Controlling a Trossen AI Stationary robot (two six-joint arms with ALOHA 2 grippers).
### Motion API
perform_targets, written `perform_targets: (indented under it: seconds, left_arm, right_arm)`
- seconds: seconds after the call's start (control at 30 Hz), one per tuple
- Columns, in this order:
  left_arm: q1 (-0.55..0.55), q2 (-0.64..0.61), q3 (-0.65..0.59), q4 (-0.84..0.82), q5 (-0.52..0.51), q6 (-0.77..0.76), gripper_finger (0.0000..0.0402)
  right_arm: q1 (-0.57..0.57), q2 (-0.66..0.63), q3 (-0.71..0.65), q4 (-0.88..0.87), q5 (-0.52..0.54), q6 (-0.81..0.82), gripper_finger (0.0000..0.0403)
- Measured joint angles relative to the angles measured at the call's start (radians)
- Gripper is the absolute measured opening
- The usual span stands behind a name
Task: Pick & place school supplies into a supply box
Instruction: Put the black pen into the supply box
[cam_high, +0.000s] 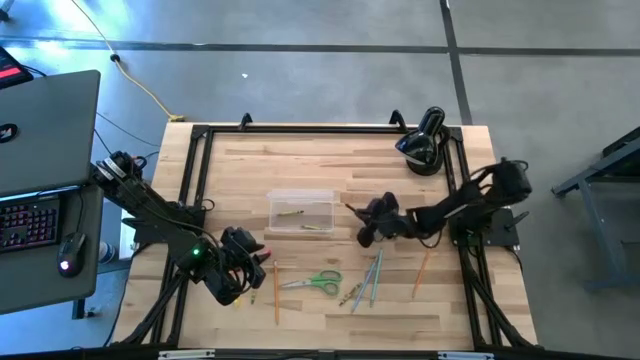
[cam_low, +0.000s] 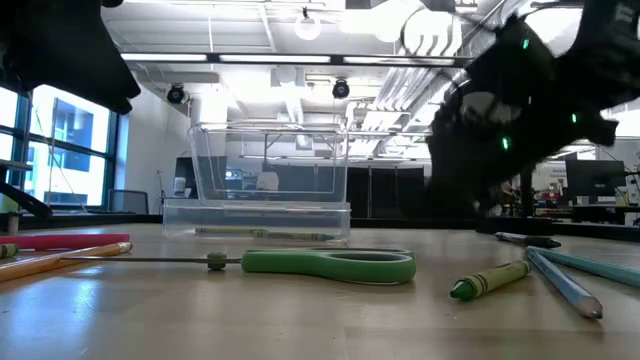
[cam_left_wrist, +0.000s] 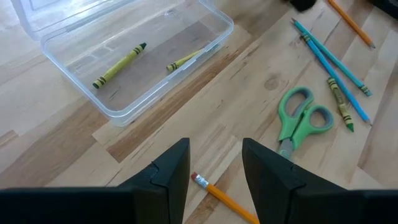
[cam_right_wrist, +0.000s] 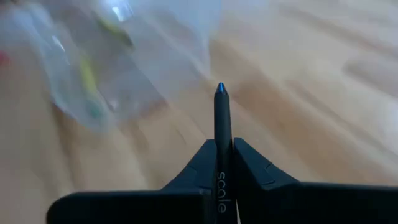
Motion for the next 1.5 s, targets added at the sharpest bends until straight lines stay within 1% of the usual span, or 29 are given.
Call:
perform_targets:
  seconds: [0.07, 0.2, 0.33, 0.43, 0.57, 0.7, 0.8, 0.93, 1.07, 1.2, 1.33, 1.5]
  left_arm:
    - [0.000, 0.000, 0.000, 0.003, 0.000, 0.000, 0.0179]
    - [0.000, 0.000, 0.000, 0.003, -0.003, 0.001, 0.0179]
    - [0.000, 0.000, 0.000, 0.003, -0.008, 0.002, 0.0179]
    - [0.000, 0.000, 0.000, 0.003, -0.011, 0.004, 0.0179]
    - [0.000, 0.000, 0.000, 0.008, -0.009, 0.004, 0.0179]
    - [0.000, 0.000, 0.000, 0.031, 0.012, 0.004, 0.0179]
    - [0.000, 0.000, 0.000, 0.032, 0.021, 0.004, 0.0179]
    - [0.000, 0.000, 0.000, 0.032, 0.021, 0.004, 0.0179]
    - [0.000, 0.000, 0.000, 0.035, 0.025, 0.004, 0.0179]
    - [0.000, 0.000, 0.000, 0.035, 0.028, 0.004, 0.0179]
    - [0.000, 0.000, 0.000, 0.036, 0.043, 0.004, 0.0179]
    - [0.000, 0.000, 0.000, 0.036, 0.051, 0.004, 0.0179]
  right_arm:
    - [0.027, -0.037, 0.001, 0.003, -0.024, 0.001, 0.0011]
    - [0.084, -0.087, 0.000, 0.020, -0.117, -0.008, 0.0009]
    - [0.119, -0.095, 0.016, 0.092, -0.138, -0.090, 0.0012]
    - [0.125, -0.094, 0.086, 0.083, -0.144, -0.216, 0.0012]
    - [0.104, -0.074, 0.229, -0.014, -0.139, -0.365, 0.0011]
    - [0.078, -0.012, 0.391, -0.172, -0.148, -0.480, 0.0011]
    - [0.060, 0.072, 0.490, -0.266, -0.171, -0.540, 0.0011]
    - [0.035, 0.193, 0.586, -0.300, -0.183, -0.556, 0.0012]
    - [0.011, 0.292, 0.663, -0.304, -0.170, -0.620, 0.0013]
    - [-0.020, 0.357, 0.722, -0.298, -0.155, -0.612, 0.0015]
    - [-0.044, 0.371, 0.737, -0.302, -0.152, -0.574, 0.0026]
    - [-0.048, 0.371, 0.737, -0.281, -0.121, -0.653, 0.0047]
